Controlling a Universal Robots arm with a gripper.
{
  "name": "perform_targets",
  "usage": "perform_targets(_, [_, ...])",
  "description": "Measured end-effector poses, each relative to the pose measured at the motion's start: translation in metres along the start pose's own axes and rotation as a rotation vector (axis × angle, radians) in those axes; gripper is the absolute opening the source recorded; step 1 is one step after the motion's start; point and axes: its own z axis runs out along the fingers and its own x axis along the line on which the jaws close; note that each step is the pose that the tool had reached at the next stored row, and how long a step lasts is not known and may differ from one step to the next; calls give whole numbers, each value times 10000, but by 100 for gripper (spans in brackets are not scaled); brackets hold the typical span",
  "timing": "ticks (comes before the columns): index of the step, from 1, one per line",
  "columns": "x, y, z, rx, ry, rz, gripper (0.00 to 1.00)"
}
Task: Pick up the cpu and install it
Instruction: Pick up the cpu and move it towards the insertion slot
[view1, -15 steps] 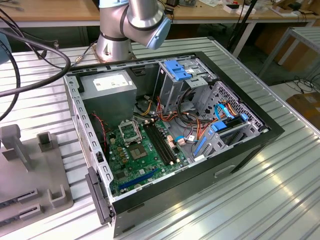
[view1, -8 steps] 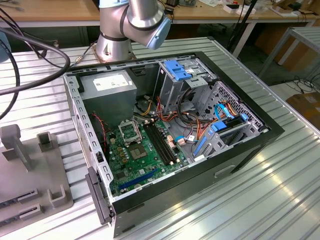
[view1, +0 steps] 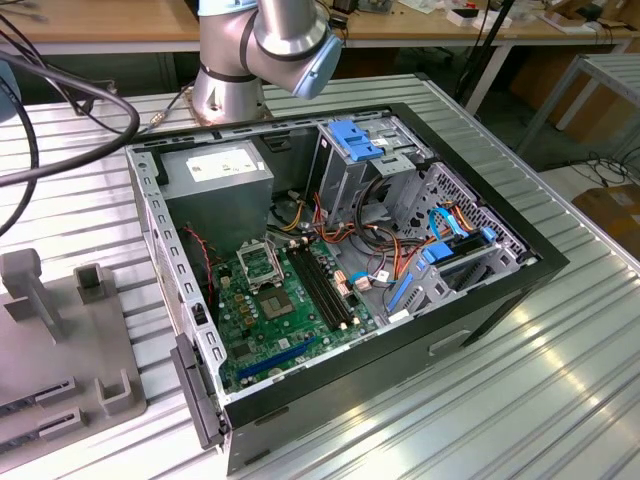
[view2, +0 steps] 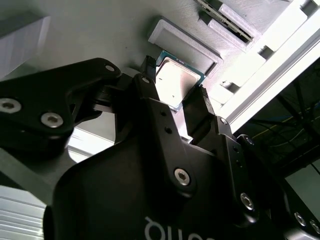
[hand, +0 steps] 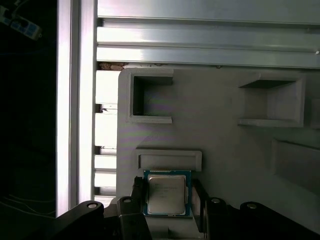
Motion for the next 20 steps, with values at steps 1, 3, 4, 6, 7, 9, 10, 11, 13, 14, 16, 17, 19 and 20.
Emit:
perform_targets(1, [0, 0, -3, -1, 0, 0, 47])
perform_targets(3, [0, 0, -7, 0, 0, 0, 47])
perform_targets(4, [0, 0, -9, 0, 0, 1, 47])
perform_targets(6, [1, 0, -17, 0, 1, 0, 47])
perform_targets(7, [1, 0, -18, 1, 1, 0, 47])
perform_targets(9, [1, 0, -21, 1, 1, 0, 47])
perform_targets(10, [1, 0, -23, 0, 1, 0, 47])
perform_targets(11, [1, 0, -26, 0, 1, 1, 47])
perform_targets(13, [1, 0, -32, 0, 1, 1, 47])
perform_targets(14, [1, 0, -35, 0, 1, 1, 47])
perform_targets(16, [2, 0, -47, 0, 1, 0, 47])
perform_targets(17, [2, 0, -52, 1, 2, 1, 47])
perform_targets(19, [2, 0, -62, 0, -1, 0, 47])
perform_targets(20, [2, 0, -66, -1, -1, 1, 47])
